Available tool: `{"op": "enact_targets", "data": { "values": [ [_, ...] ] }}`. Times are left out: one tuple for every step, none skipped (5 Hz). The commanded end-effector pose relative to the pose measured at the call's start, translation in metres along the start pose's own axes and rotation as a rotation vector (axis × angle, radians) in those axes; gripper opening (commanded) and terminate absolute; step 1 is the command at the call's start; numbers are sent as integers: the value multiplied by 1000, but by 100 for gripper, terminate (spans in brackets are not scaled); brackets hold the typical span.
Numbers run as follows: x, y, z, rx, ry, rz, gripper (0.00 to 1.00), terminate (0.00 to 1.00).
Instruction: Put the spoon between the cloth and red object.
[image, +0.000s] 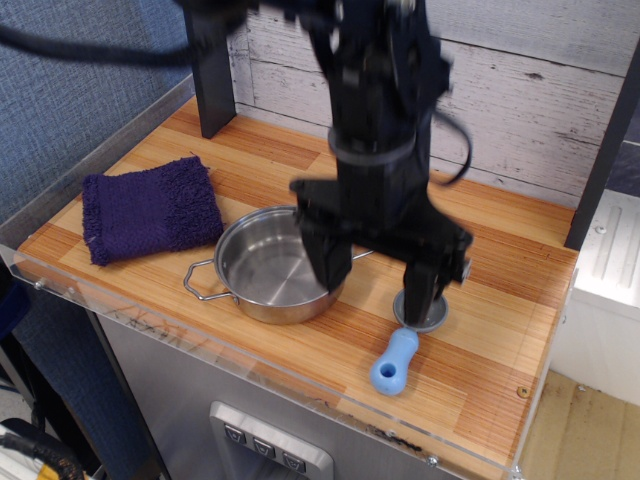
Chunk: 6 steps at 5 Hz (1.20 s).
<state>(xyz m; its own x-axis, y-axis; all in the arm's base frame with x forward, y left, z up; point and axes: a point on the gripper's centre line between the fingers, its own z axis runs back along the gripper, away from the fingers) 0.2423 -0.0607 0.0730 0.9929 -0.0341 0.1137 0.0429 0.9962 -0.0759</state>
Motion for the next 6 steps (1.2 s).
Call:
{"op": "enact_targets", "data": {
  "values": [
    [-3,1,-31,-18,-13,24,100,0],
    [-1,-6,-40,-35,-27,35,100,0],
    [3,-13,-49,-40,-33,42,100,0],
    [5,-17,-54,-37,-30,50,0,0],
    [6,-19,-58,-28,-24,43,0,0],
    [7,-19,-54,-27,-34,47,0,0]
  ]
}}
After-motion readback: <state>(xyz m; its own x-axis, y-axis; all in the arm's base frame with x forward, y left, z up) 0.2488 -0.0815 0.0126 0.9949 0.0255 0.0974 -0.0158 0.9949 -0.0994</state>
